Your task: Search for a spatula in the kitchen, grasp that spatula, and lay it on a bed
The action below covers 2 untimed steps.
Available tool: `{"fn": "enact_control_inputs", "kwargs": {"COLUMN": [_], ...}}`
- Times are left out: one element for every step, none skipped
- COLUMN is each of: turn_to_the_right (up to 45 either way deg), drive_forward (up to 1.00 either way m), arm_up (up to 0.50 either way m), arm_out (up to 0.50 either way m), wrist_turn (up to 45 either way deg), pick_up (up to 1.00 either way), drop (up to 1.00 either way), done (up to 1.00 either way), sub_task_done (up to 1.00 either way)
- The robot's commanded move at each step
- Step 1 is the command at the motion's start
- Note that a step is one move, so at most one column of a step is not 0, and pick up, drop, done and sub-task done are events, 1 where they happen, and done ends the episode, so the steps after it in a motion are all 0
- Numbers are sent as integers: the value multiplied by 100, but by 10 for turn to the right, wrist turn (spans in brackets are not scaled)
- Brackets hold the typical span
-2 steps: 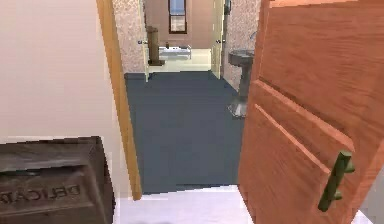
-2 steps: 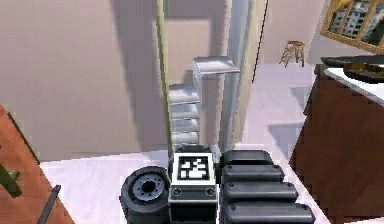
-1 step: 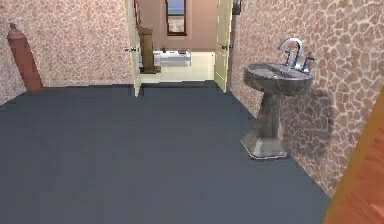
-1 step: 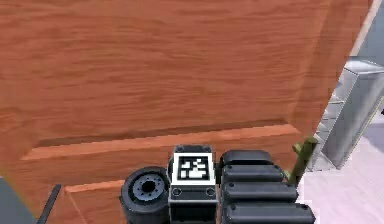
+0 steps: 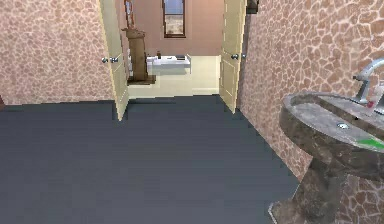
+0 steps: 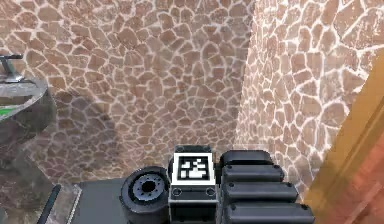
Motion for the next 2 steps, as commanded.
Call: {"fn": "enact_control_inputs", "kwargs": {"turn_to_the_right": [0,0], "drive_forward": [100,100], "arm_up": [0,0], "arm_out": [0,0], "wrist_turn": [0,0], "pick_up": [0,0], "drop": [0,0], "done": [0,0], "sub_task_done": [0,0]}}
